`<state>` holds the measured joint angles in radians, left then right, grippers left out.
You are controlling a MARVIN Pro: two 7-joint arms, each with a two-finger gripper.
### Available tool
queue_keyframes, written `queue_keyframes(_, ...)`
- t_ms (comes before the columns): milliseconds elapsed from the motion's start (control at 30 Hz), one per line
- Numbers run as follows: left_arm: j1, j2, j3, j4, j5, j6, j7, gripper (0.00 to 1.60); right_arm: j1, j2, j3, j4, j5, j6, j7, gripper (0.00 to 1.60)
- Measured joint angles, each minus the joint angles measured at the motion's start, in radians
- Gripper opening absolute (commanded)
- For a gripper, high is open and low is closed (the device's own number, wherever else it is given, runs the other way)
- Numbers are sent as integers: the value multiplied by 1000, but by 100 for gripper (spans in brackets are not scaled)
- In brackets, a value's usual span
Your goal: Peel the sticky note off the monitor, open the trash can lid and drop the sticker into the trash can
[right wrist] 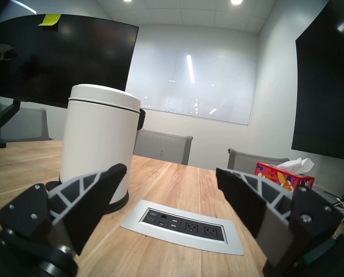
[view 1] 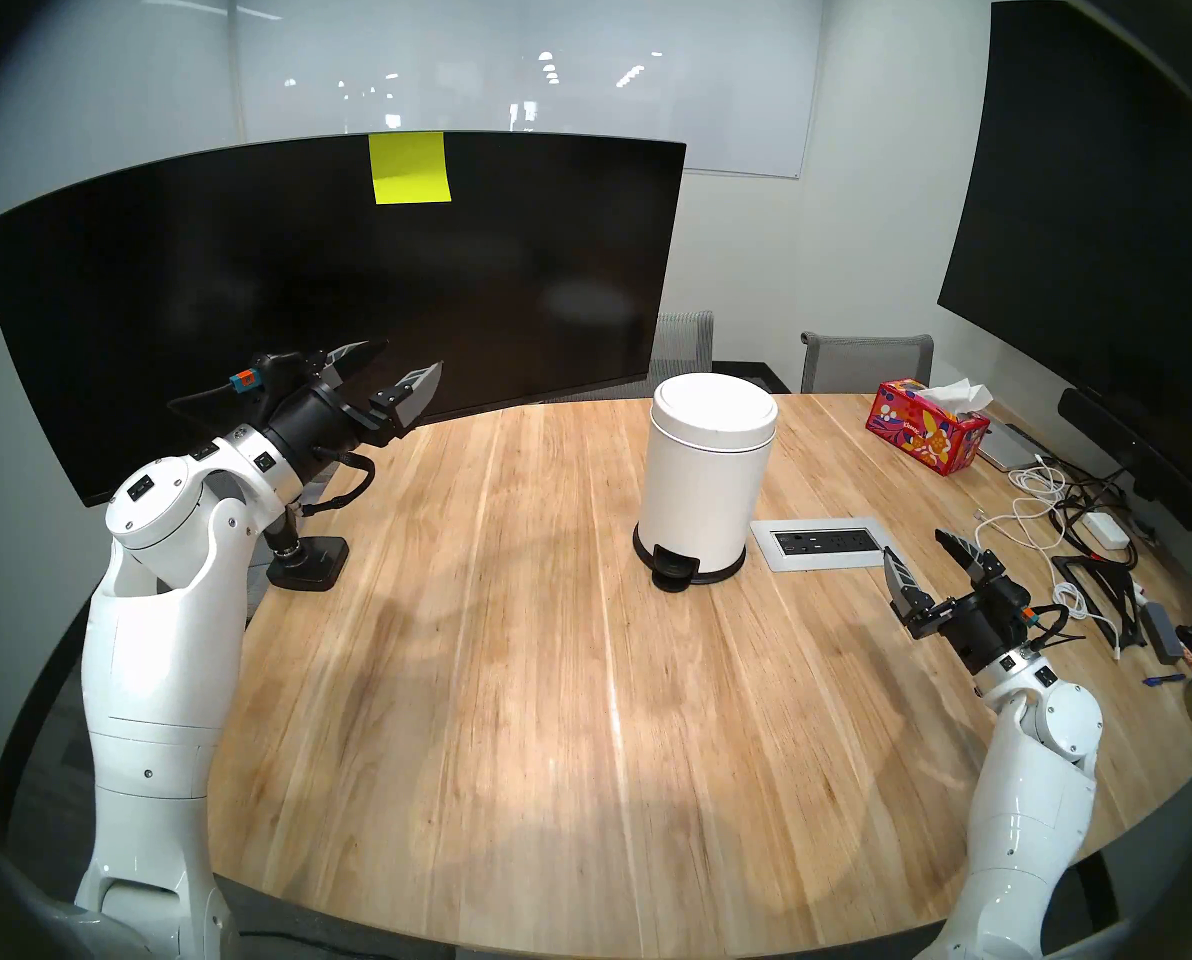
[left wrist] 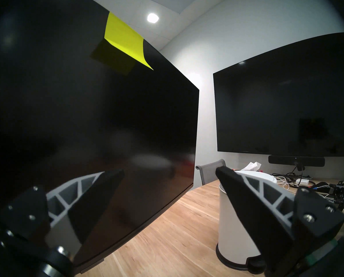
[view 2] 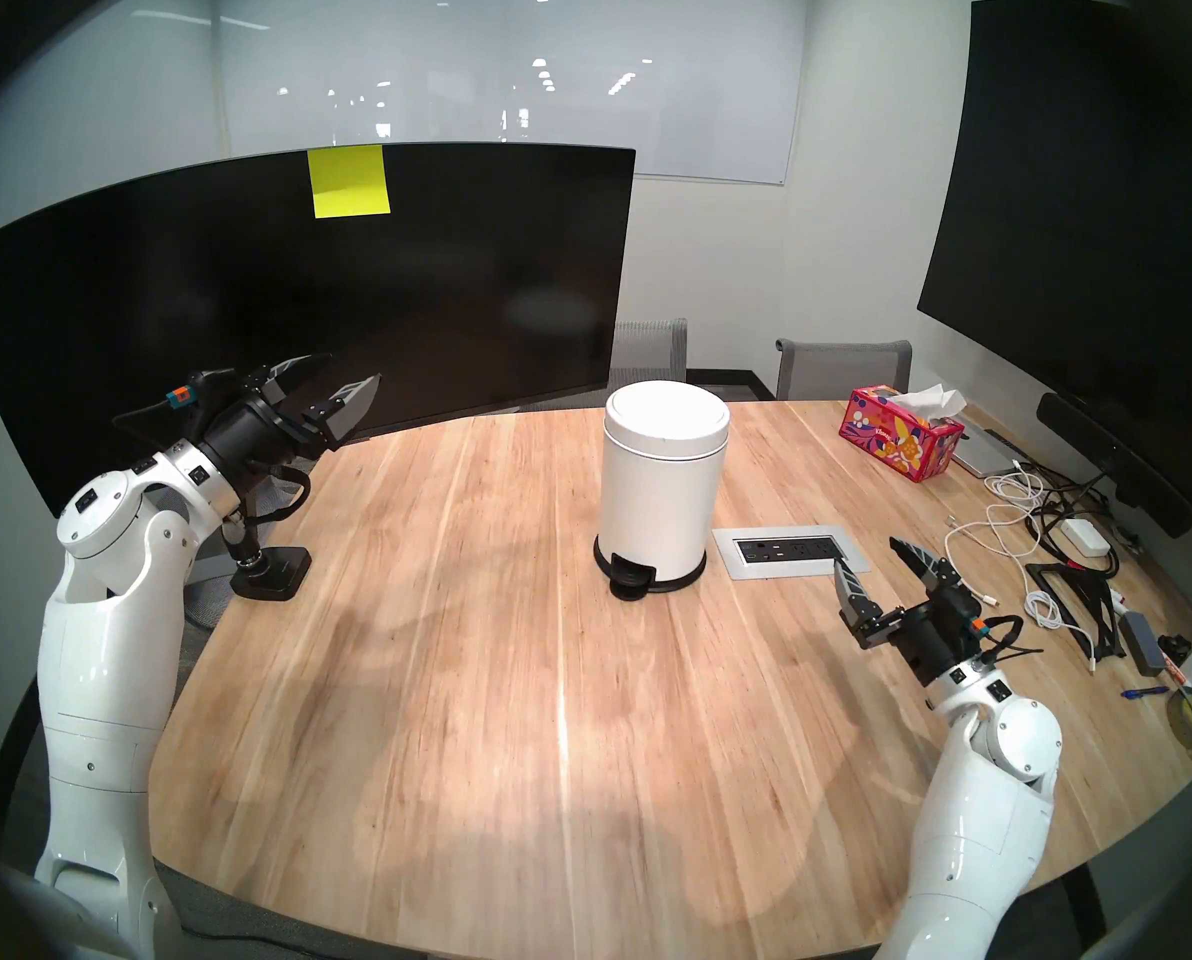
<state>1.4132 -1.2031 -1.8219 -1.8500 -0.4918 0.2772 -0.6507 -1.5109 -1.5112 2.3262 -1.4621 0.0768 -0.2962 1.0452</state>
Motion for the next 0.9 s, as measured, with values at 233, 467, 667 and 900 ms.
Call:
queue_keyframes(233, -28, 5, -14, 18, -19, 3, -17, 160, 0, 0, 0, 0, 0, 0, 0, 160)
queue_keyframes(467, -56, 11, -32, 26, -36, 10, -33, 160, 0, 0, 0, 0, 0, 0, 0, 160)
queue_keyframes(667, -78, 16, -43, 25, -46, 18, -39, 160, 0, 0, 0, 0, 0, 0, 0, 160)
queue_keyframes(900, -102, 20, -48, 22, -53, 30, -43, 160, 0, 0, 0, 0, 0, 0, 0, 160)
